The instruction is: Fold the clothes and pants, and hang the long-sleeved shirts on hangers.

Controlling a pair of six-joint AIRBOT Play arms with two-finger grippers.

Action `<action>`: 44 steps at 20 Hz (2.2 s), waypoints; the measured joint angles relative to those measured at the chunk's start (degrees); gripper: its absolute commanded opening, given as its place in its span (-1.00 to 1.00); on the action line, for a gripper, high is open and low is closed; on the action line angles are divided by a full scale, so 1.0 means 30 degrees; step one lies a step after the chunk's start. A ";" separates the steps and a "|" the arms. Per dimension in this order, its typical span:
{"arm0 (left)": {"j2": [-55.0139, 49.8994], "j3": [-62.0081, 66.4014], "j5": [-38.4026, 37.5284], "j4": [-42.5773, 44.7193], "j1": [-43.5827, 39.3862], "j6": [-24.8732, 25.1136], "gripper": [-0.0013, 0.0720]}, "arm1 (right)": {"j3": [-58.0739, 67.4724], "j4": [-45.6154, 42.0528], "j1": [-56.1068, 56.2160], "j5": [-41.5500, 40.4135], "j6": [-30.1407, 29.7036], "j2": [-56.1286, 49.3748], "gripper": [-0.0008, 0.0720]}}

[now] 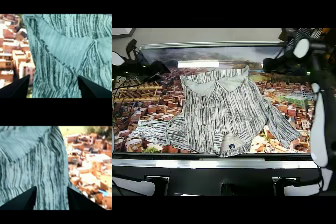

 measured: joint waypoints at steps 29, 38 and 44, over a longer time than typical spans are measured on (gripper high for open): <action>0.8757 -1.3784 -0.1253 0.1770 -0.6492 -0.3002 0.88 | -2.2768 -0.2433 0.9522 -0.7482 0.4022 0.8386 -0.91; 0.7424 -1.3835 0.1515 0.1741 -1.3355 -0.5246 0.88 | -2.0618 -0.3993 0.9522 -0.3738 0.7752 1.0979 -0.91; 0.4575 -1.3835 0.2820 0.1821 -1.6611 -0.7133 0.88 | -2.0393 -0.3242 0.9522 -0.2404 0.8568 1.1387 -0.91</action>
